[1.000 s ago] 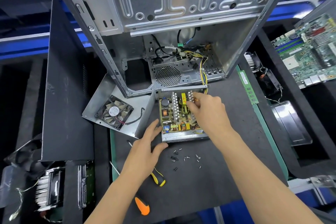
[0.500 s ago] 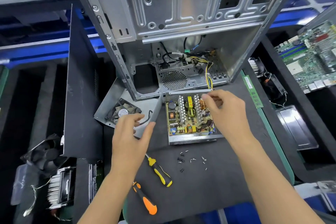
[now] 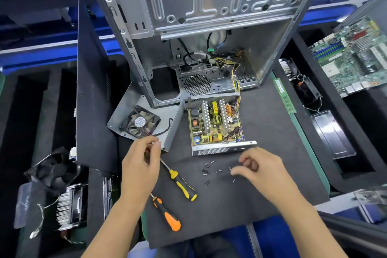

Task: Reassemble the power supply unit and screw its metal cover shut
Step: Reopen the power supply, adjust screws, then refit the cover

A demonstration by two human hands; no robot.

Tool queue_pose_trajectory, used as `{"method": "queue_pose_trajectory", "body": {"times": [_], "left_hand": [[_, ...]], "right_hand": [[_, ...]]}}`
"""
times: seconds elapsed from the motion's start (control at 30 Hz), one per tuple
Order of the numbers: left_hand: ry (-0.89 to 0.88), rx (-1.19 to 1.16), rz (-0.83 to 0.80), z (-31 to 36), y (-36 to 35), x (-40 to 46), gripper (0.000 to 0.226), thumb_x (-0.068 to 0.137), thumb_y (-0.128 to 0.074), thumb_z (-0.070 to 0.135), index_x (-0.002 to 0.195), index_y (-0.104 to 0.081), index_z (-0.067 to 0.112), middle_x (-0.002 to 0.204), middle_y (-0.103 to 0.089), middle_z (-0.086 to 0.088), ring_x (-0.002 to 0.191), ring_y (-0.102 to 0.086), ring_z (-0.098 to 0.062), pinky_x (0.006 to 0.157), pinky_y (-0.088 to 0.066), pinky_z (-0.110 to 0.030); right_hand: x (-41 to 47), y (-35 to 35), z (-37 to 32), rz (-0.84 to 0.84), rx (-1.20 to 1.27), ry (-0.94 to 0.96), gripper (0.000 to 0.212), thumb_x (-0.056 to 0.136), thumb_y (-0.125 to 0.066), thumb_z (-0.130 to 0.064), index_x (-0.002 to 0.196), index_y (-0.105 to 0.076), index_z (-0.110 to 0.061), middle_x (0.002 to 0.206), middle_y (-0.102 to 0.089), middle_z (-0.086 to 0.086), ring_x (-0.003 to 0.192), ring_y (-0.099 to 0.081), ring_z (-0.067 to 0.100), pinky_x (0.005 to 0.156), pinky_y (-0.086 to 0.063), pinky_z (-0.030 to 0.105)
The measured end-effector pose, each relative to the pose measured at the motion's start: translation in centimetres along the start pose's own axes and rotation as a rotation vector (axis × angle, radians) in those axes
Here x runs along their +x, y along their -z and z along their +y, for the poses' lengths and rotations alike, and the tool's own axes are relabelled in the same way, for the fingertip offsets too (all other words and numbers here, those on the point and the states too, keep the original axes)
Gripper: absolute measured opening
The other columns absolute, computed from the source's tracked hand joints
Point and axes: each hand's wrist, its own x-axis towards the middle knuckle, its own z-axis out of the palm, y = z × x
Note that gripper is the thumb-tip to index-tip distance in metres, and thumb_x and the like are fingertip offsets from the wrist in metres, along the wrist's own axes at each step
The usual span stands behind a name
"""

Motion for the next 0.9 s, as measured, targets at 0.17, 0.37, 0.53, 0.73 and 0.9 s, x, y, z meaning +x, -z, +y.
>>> {"method": "queue_pose_trajectory", "body": {"times": [0.17, 0.37, 0.53, 0.73, 0.9], "left_hand": [[-0.084, 0.015, -0.052, -0.4, 0.1, -1.6, 0.012, 0.094, -0.062, 0.012, 0.097, -0.067, 0.022, 0.09, -0.063, 0.015, 0.08, -0.059, -0.009, 0.069, -0.043, -0.01], [-0.071, 0.068, -0.071, -1.5, 0.4, -2.5, 0.017, 0.096, -0.061, 0.006, 0.101, -0.067, 0.021, 0.093, -0.066, 0.017, 0.083, -0.061, -0.006, 0.069, -0.041, -0.008], [-0.061, 0.042, -0.099, -1.9, 0.7, -2.8, 0.017, 0.096, -0.062, 0.01, 0.103, -0.067, 0.025, 0.096, -0.065, 0.018, 0.085, -0.062, -0.005, 0.069, -0.042, -0.007], [-0.062, 0.033, -0.098, -2.3, 1.0, -3.4, 0.021, 0.095, -0.062, 0.01, 0.103, -0.065, 0.029, 0.1, -0.064, 0.021, 0.087, -0.062, -0.005, 0.071, -0.042, -0.006], [-0.039, 0.035, -0.109, -2.7, 1.2, -3.6, 0.021, 0.095, -0.062, 0.011, 0.103, -0.066, 0.03, 0.099, -0.064, 0.021, 0.087, -0.062, -0.006, 0.07, -0.043, -0.007]], "right_hand": [[-2.0, -2.1, 1.3, -0.083, -0.076, -0.069, 0.029, 0.07, -0.086, -0.039, 0.086, -0.068, -0.023, 0.079, -0.054, -0.014, 0.08, -0.05, 0.0, 0.072, -0.039, 0.014], [-3.6, -7.1, -2.5, 0.17, -0.132, 0.258, 0.019, 0.08, -0.081, -0.023, 0.087, -0.07, -0.01, 0.081, -0.058, 0.001, 0.076, -0.056, 0.023, 0.071, -0.051, 0.032], [-2.6, -7.4, -2.0, 0.302, -0.177, 0.19, 0.015, 0.077, -0.079, 0.006, 0.084, -0.071, -0.005, 0.079, -0.059, 0.007, 0.071, -0.055, 0.031, 0.062, -0.055, 0.044], [-2.2, -8.4, -2.9, 0.208, -0.207, 0.293, 0.015, 0.073, -0.086, -0.005, 0.08, -0.072, -0.007, 0.077, -0.06, 0.008, 0.069, -0.056, 0.031, 0.063, -0.054, 0.044], [-2.0, -9.2, -3.2, 0.218, -0.261, 0.26, 0.017, 0.071, -0.087, -0.003, 0.076, -0.072, -0.008, 0.072, -0.059, 0.007, 0.066, -0.055, 0.029, 0.058, -0.054, 0.043]]}}
